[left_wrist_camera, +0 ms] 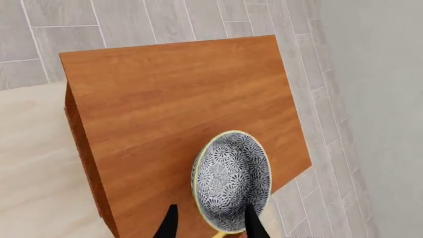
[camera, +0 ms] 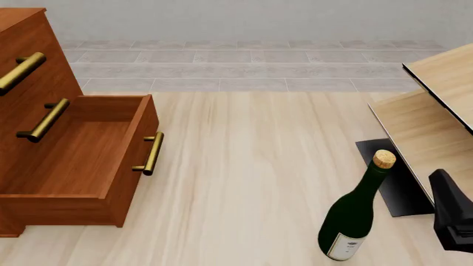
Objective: Put the bowl on top of the cabinet.
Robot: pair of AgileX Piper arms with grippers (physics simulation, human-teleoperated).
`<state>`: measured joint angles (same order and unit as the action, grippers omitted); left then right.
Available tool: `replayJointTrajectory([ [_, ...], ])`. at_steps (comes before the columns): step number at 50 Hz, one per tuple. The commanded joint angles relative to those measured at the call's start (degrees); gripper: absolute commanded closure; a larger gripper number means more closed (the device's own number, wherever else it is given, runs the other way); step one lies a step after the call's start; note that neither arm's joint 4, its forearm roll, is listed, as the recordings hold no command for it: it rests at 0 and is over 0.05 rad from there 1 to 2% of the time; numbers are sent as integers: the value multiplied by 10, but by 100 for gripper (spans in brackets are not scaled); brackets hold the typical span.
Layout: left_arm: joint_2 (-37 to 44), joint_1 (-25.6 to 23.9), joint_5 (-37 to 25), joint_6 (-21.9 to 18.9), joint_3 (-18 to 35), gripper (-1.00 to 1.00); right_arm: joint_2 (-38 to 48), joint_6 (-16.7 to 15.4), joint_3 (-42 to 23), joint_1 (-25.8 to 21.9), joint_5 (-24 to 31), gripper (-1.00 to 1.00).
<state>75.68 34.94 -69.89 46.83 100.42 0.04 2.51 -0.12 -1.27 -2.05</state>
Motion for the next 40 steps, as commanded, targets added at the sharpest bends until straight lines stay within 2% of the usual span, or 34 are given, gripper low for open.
replayJointTrajectory([
  [1,-39,-36,0,20,4,-100,0,0,0,0,-1,-100],
  [3,-47,-29,0,13,12,-100,0,0,-1,0,0,-100],
  [6,-52,-52,0,23,16,-100,0,1,0,0,-1,-100],
  [17,-79,-61,0,29,15,-100,0,0,-1,0,-1,-100],
  [21,-90,-85,0,42,21,-100,0,0,-1,0,0,-100],
  [40,-131,-115,0,67,21,-100,0,-3,-1,0,2,-100],
])
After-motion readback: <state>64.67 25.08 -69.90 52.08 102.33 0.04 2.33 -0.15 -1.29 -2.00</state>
